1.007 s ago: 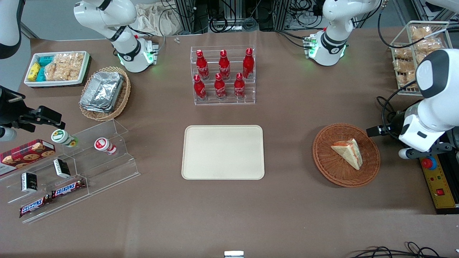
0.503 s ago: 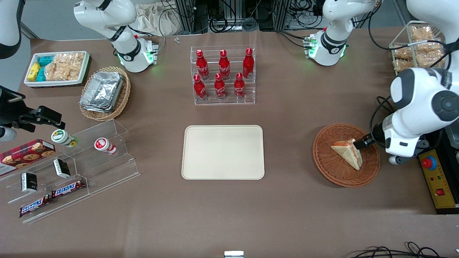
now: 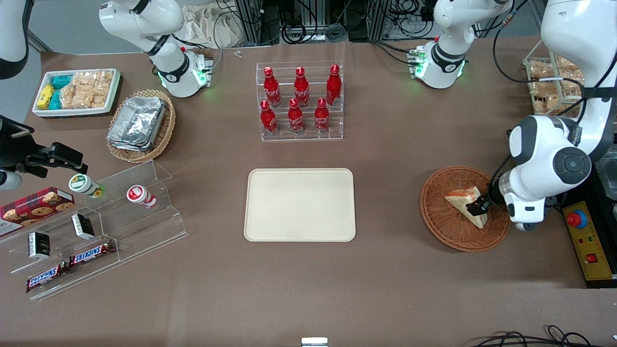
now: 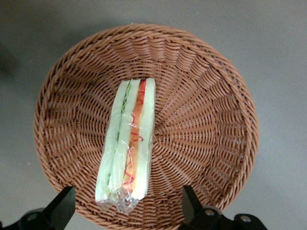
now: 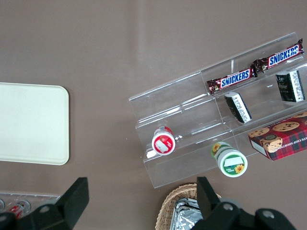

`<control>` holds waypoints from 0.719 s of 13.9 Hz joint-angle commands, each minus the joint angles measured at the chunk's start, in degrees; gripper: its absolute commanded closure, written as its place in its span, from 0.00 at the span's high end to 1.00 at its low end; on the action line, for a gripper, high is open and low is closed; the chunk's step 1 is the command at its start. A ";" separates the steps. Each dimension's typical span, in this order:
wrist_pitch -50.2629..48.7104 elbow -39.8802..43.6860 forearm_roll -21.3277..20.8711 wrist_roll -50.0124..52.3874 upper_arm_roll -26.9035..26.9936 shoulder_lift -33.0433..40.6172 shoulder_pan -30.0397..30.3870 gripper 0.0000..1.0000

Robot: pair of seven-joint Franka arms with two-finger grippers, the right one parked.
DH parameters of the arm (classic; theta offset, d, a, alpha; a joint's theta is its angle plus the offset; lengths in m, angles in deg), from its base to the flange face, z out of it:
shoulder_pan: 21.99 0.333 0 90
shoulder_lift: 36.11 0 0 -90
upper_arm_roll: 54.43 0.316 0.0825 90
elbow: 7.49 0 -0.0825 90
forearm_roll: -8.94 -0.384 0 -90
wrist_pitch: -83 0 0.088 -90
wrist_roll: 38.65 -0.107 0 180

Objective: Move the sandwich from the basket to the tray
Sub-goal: 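Lower the left gripper and close it on the sandwich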

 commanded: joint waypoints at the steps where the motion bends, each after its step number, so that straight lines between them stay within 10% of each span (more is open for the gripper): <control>1: 2.30 -0.34 -1.47 5.11 -0.45 -1.48 0.03 1.00; 10: 2.75 -3.07 -4.01 5.29 -0.36 -3.41 0.29 1.00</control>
